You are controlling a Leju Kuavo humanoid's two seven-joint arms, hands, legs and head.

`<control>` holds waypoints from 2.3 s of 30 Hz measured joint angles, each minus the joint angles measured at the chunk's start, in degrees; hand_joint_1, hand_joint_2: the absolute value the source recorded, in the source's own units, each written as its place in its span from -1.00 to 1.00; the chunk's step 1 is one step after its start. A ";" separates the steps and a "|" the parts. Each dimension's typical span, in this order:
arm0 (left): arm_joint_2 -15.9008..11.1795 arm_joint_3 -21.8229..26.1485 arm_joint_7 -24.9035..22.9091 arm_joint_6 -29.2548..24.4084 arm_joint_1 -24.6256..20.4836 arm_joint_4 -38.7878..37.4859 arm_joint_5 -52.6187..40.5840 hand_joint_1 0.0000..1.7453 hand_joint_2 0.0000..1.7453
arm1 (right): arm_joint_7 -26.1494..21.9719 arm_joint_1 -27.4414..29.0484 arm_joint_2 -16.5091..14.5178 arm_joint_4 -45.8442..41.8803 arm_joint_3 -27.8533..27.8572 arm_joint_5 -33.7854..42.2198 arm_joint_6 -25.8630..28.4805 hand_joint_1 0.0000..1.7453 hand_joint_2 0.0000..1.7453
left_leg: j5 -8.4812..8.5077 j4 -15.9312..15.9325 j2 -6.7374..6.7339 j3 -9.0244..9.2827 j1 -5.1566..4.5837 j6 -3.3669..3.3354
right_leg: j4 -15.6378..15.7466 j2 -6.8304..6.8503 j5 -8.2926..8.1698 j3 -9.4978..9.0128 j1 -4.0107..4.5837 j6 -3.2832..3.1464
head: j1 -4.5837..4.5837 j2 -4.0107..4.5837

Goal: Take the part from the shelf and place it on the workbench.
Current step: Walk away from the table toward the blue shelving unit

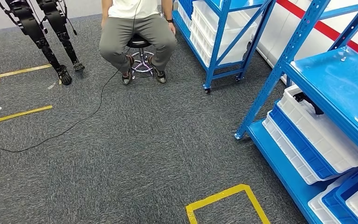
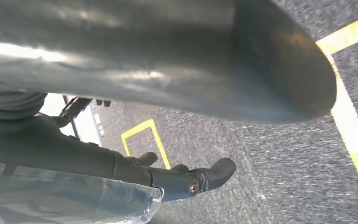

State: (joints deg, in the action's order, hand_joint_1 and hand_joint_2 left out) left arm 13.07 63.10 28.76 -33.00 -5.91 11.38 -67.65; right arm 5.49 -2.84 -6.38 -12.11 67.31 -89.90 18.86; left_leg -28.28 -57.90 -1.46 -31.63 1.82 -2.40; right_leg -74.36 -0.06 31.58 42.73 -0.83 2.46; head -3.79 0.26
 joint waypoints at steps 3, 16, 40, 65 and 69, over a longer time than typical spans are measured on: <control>0.03 0.00 -0.04 -0.27 0.02 0.01 -0.01 -1.00 -1.00 | 0.12 0.14 0.03 0.00 -0.91 0.00 0.03 -1.00 -1.00 | -0.43 0.19 0.06 0.73 0.51 0.84 | 11.99 0.39 -4.95 -6.03 -0.12 1.14 | -0.04 0.00; 0.33 -0.02 -0.39 -0.77 0.00 -0.02 -0.02 -1.00 -1.00 | 0.97 0.19 0.36 -0.04 -2.36 0.02 0.61 -1.00 -1.00 | -0.43 1.62 -0.15 1.71 1.25 2.86 | 17.90 0.35 -6.49 -9.09 0.75 0.11 | 0.13 0.00; 0.52 -0.04 -0.51 -0.75 0.02 -0.01 -0.04 -1.00 1.00 | 1.98 0.23 0.08 -0.13 -2.61 1.53 0.67 -1.00 -1.00 | 1.00 4.82 -0.91 4.00 0.67 1.06 | 18.46 0.26 -6.55 -9.72 -0.15 0.91 | 0.01 0.00; 0.67 -0.08 -0.01 -0.60 0.28 0.05 0.17 -1.00 1.00 | 2.07 -0.25 0.28 -0.33 -2.57 1.22 0.44 -1.00 -1.00 | 0.69 -1.10 6.11 -0.33 1.31 2.23 | 18.96 -7.61 -6.95 -10.85 0.53 -1.80 | -0.81 0.00; 0.67 -0.07 -0.10 -0.62 0.20 0.05 0.16 -1.00 1.00 | 2.07 0.30 0.35 -0.33 -2.57 1.22 0.43 -1.00 -1.00 | 1.26 1.49 5.87 0.37 0.50 1.82 | 19.21 -9.21 -7.32 -9.35 0.59 -0.47 | -0.85 0.00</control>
State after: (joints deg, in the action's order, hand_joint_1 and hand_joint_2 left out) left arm 13.73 63.03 28.67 -33.62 -5.71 11.44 -67.48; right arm 7.56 -2.54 -6.03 -12.44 64.74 -88.67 19.28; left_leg -27.02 -56.41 4.41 -31.26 2.32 -0.58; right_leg -55.15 -9.27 24.26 33.37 -0.24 1.99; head -4.64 0.26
